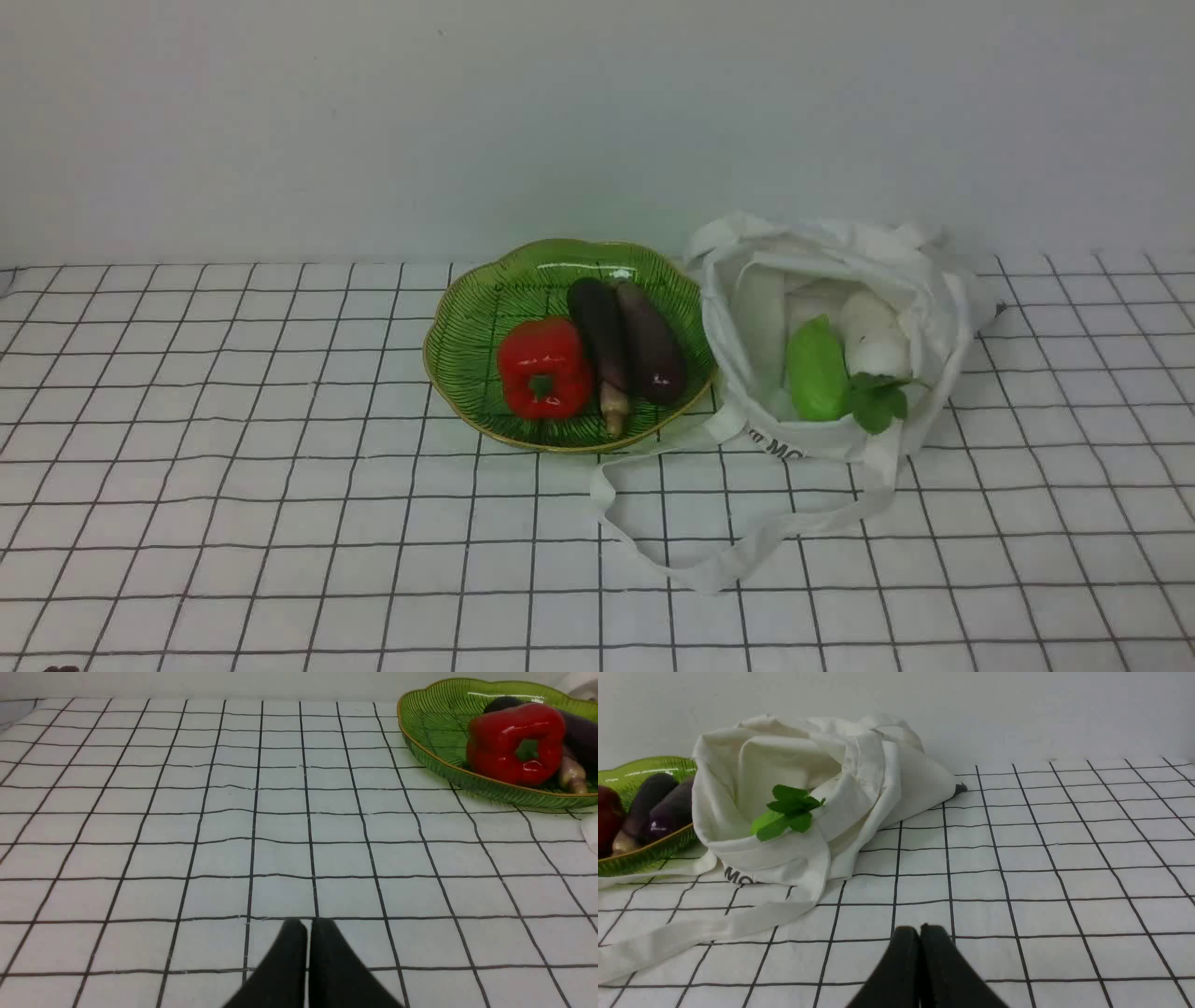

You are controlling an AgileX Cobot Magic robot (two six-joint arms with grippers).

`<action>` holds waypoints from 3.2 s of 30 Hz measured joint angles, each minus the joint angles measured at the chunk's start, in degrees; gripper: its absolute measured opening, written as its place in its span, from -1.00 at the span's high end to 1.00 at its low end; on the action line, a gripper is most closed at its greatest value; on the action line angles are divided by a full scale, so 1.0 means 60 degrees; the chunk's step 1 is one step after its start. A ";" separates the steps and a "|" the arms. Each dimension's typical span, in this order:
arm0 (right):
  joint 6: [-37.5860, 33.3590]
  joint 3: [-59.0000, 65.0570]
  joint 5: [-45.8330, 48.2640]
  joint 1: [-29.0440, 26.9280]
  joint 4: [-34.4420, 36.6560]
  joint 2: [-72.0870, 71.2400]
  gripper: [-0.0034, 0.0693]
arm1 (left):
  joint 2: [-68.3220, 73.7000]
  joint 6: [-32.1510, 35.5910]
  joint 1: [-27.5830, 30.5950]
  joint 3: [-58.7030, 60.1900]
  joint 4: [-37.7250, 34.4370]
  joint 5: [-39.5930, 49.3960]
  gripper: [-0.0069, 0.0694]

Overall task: Take vegetables from bag on white checkered tablecloth place on plate.
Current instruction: 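Reach into the cloth bag and grasp the green vegetable inside with the right gripper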

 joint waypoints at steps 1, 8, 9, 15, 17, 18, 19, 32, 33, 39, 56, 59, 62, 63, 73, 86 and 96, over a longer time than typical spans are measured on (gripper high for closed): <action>0.0000 0.0000 0.0000 0.0000 0.0000 0.0000 0.95 | 0.0000 0.0000 0.0000 0.0000 0.0000 0.0000 0.84; 0.0000 0.0000 0.0000 0.0000 0.0000 0.0000 0.95 | 0.0000 0.0000 0.0000 0.0000 0.0000 0.0000 0.84; 0.0000 0.0000 0.0000 0.0000 0.0000 0.0000 0.95 | 0.0000 0.0000 0.0000 0.0000 0.0000 0.0000 0.84; 0.0000 0.0000 0.0000 0.0000 0.0000 0.0000 0.95 | 0.0000 0.0000 0.0000 0.0000 0.0000 0.0000 0.84; 0.0000 0.0000 0.0000 0.0000 0.0000 0.0000 0.95 | 0.0000 0.0000 0.0000 0.0000 0.0000 0.0000 0.84; 0.0000 0.0000 0.0000 0.0000 0.0000 0.0000 0.95 | 0.0000 0.0000 0.0000 0.0000 0.0000 0.0000 0.84; 0.0000 0.0000 0.0000 0.0000 0.0000 0.0000 0.95 | 0.0000 0.0000 0.0000 0.0000 0.0000 0.0000 0.84; 0.0000 0.0000 0.0000 0.0000 0.0000 0.0000 0.95 | 0.0000 0.0000 0.0000 0.0000 0.0000 0.0000 0.84; 0.0000 0.0000 0.0000 0.0000 0.0000 0.0000 0.95 | 0.0000 0.0000 0.0000 0.0000 0.0000 0.0000 0.84; 0.0000 0.0000 0.0000 0.0000 0.0000 0.0000 0.95 | 0.0000 0.0000 0.0000 0.0000 0.0000 0.0000 0.84; 0.3879 0.0063 0.0039 0.0000 0.5928 0.0000 0.95 | 0.0000 0.0000 0.0000 0.0000 0.0000 0.0000 0.84; 0.4264 0.0053 -0.0004 0.0000 0.6859 0.0000 0.95 | 0.0000 0.0000 0.0000 0.0000 0.0000 0.0000 0.84; 0.3926 0.0025 0.0229 0.0022 0.7514 0.0000 0.95 | 0.0000 0.0000 0.0000 0.0000 0.0000 0.0000 0.84; 0.3585 -0.0007 0.0374 0.0061 0.7677 0.0000 0.95 | 0.0000 0.0000 0.0000 0.0000 0.0000 0.0000 0.84; -0.3498 -0.3791 0.0634 0.0391 0.8110 0.1011 0.95 | 0.0000 0.0000 0.0000 0.0000 0.0000 0.0000 0.84; -0.3537 -0.6993 0.3649 0.0570 0.5535 0.9807 0.93 | 0.0000 0.0000 0.0000 0.0000 0.0000 0.0000 0.84; -0.3615 -1.0260 0.3740 0.2534 0.5016 1.4841 0.67 | 0.0000 0.0000 0.0000 0.0000 0.0000 0.0000 0.84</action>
